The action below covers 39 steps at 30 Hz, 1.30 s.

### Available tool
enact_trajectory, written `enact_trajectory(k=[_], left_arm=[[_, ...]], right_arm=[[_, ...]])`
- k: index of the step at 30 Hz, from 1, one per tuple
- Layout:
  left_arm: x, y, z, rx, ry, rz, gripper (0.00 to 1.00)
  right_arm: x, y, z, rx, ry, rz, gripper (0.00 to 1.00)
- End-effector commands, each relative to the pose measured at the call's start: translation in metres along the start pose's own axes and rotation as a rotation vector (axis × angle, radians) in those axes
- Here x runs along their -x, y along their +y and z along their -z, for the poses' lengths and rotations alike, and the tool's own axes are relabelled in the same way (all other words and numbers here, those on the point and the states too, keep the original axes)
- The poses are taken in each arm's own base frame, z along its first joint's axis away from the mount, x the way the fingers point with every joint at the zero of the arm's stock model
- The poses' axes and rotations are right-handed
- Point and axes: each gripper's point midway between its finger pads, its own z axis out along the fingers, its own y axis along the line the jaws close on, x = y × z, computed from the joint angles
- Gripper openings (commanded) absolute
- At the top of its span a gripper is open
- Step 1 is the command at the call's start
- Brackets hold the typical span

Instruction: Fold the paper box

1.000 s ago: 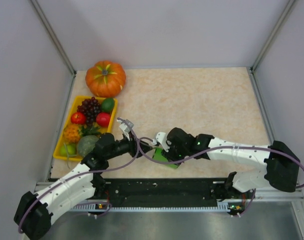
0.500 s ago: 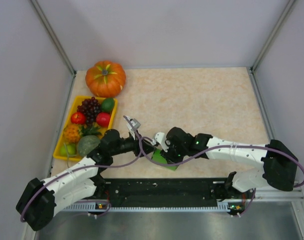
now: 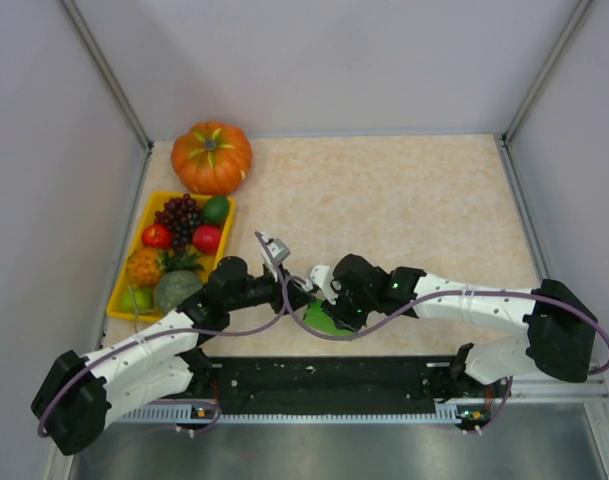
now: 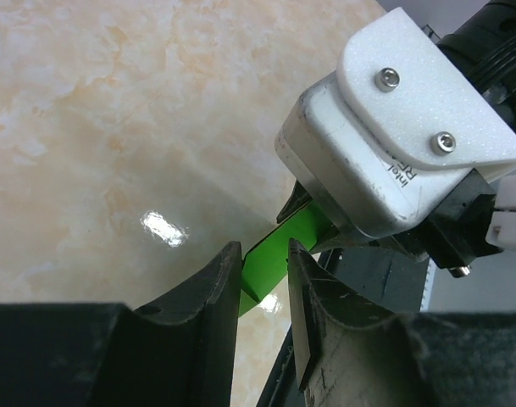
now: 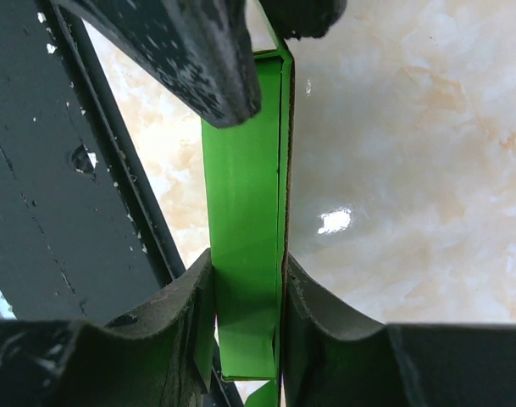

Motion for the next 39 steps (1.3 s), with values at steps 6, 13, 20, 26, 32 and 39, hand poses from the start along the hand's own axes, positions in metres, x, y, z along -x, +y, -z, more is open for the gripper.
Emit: enact_trajectory(k=[6, 13, 20, 26, 32, 39], left_arm=[[0.014, 0.002, -0.002, 0.071, -0.032, -0.098, 0.34], [0.014, 0.005, 0.001, 0.095, -0.050, -0.089, 0.33], [0.007, 0.003, -0.001, 0.075, -0.017, -0.081, 0.26], [0.002, 0.004, 0.006, 0.089, -0.015, -0.077, 0.28], [0.003, 0.003, 0.004, 0.079, -0.019, -0.076, 0.26], [0.000, 0.004, 0.000, 0.093, 0.004, -0.080, 0.20]], right_arm=[[0.023, -0.004, 0.004, -0.003, -0.072, 0.011, 0.15], [0.024, -0.004, 0.005, -0.006, -0.074, 0.013, 0.14], [0.024, -0.004, 0.005, -0.008, -0.077, 0.013, 0.14], [0.025, -0.005, 0.006, -0.008, -0.083, 0.015, 0.13], [0.026, -0.003, 0.006, -0.003, -0.087, 0.017, 0.13], [0.027, -0.003, 0.006, -0.003, -0.088, 0.016, 0.13]])
